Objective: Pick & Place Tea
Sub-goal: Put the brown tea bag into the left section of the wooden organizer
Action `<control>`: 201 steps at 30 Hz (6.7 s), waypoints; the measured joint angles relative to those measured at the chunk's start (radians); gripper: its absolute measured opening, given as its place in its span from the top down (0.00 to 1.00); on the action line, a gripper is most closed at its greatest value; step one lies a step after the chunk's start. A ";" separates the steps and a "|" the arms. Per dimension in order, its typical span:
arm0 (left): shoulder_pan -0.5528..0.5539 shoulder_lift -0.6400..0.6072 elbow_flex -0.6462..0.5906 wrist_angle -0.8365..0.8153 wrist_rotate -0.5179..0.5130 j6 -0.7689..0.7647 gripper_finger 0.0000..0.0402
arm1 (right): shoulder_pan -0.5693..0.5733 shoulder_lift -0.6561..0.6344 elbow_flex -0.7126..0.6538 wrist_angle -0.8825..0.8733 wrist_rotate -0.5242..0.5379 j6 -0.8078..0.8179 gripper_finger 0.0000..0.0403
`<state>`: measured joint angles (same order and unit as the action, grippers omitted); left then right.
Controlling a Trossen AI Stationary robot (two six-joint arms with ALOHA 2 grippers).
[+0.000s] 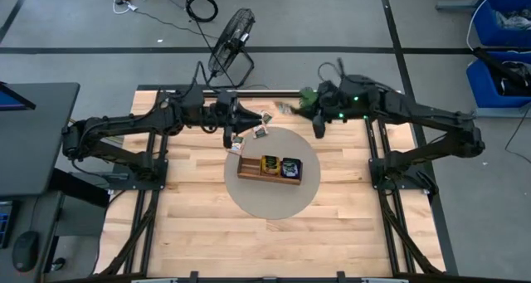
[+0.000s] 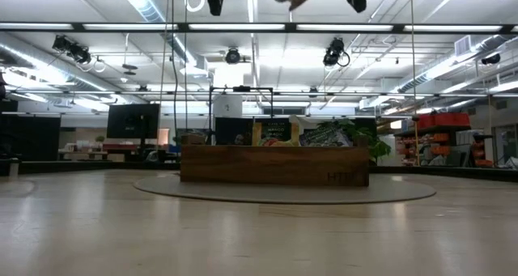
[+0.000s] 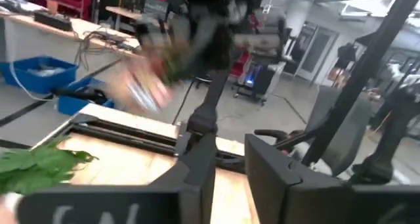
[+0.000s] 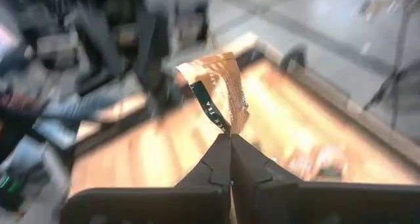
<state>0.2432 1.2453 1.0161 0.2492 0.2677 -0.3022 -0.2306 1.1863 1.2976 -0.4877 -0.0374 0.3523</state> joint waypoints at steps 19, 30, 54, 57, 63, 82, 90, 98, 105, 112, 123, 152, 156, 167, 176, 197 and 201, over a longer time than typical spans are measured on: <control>-0.040 0.071 0.298 -0.452 -0.125 0.422 0.37 | 0.006 0.117 -0.001 0.018 -0.253 0.032 1.00; -0.044 0.242 0.441 -0.532 -0.077 0.431 0.38 | 0.006 0.117 -0.001 0.019 -0.261 0.008 1.00; -0.045 0.292 0.478 -0.577 -0.050 0.429 0.98 | 0.006 0.117 -0.002 -0.024 -0.260 -0.017 1.00; -0.045 0.292 0.478 -0.577 -0.050 0.419 0.99 | 0.006 0.117 -0.002 -0.024 -0.251 -0.017 1.00; -0.045 0.274 0.476 -0.544 -0.147 0.352 0.99 | 0.006 0.106 -0.002 -0.024 -0.252 -0.024 0.90; -0.071 0.092 0.464 -0.250 -0.350 0.163 1.00 | -0.021 -0.034 -0.003 0.033 -0.154 -0.031 0.42; -0.129 0.095 0.211 0.034 -0.373 0.055 1.00 | -0.021 -0.028 -0.002 0.056 -0.156 -0.001 0.43; -0.103 0.093 0.073 0.430 -0.397 0.046 1.00 | 0.002 0.021 -0.002 0.297 -0.189 0.086 0.40; -0.089 0.093 0.072 0.470 -0.396 0.051 1.00 | 0.004 0.052 -0.001 0.407 -0.173 0.122 0.37; -0.087 0.093 0.072 0.488 -0.398 0.051 1.00 | 0.019 0.106 -0.001 0.525 -0.184 0.138 0.37; -0.088 0.093 0.072 0.488 -0.387 0.051 1.00 | 0.026 0.123 -0.001 0.561 -0.180 0.133 0.49; -0.038 0.020 0.071 0.265 -0.279 0.101 1.00 | 0.011 0.104 -0.001 0.426 -0.273 0.085 0.99; -0.041 0.017 0.071 0.266 -0.266 0.104 1.00 | 0.009 0.103 -0.001 0.431 -0.287 0.082 0.92; -0.037 -0.044 0.074 0.182 -0.258 0.159 1.00 | -0.002 0.059 -0.003 0.361 -0.404 0.078 0.50; -0.112 -0.066 0.074 -0.040 -0.229 0.205 1.00 | -0.079 -0.065 -0.003 0.222 -0.313 0.034 0.37; -0.201 -0.067 -0.604 0.478 -0.324 -0.027 1.00 | -0.089 -0.074 -0.002 0.113 -0.232 0.058 0.36; -0.170 -0.068 -0.697 0.513 -0.324 -0.027 1.00 | -0.089 -0.058 -0.002 0.112 -0.208 0.080 0.36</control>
<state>0.0727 1.1778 0.3190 0.7624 -0.0559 -0.3294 -0.3191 1.1286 1.2957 -0.3756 -0.2452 0.4320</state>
